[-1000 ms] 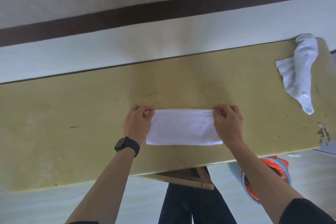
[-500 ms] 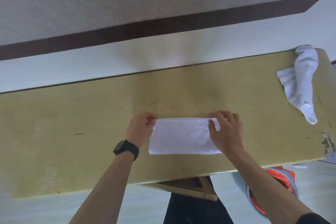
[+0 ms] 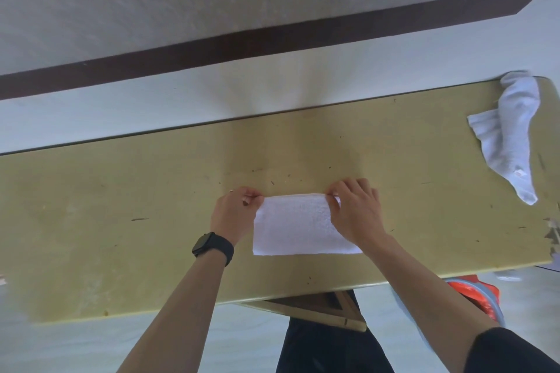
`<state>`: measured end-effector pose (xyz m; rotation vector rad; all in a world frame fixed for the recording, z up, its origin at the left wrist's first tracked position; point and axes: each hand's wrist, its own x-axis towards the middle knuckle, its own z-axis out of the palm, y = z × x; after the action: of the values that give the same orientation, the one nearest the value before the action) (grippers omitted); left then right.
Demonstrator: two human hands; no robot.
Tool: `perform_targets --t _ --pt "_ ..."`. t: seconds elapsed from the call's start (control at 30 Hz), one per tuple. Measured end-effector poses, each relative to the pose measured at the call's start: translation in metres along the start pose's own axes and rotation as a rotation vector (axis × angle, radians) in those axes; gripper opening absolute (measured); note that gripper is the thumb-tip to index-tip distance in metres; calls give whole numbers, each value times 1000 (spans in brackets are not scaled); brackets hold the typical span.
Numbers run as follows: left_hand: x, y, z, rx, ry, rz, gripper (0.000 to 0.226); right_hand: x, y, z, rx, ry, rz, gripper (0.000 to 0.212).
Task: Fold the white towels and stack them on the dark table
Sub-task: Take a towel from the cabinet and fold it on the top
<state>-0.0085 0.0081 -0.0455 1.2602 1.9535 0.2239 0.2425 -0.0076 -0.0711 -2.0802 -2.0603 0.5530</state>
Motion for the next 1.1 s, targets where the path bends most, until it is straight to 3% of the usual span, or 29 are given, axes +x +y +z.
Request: perform_targets --t 0.4,0.53,0.7,0.93,1.1 --pt "4 5 2 227 -44 27 16 4 -3 5 -84 45 -12 5" --pt "-5 13 18 485 166 353 20 -1 4 -5 -3 111 24 16" --pt "-1 37 45 436 94 591 17 -7 23 -8 -9 115 76 14" --pt "8 51 46 405 16 518 18 7 23 -19 37 -68 133 9" --pt "16 63 41 463 -71 476 19 12 24 -21 -6 -87 99 11"
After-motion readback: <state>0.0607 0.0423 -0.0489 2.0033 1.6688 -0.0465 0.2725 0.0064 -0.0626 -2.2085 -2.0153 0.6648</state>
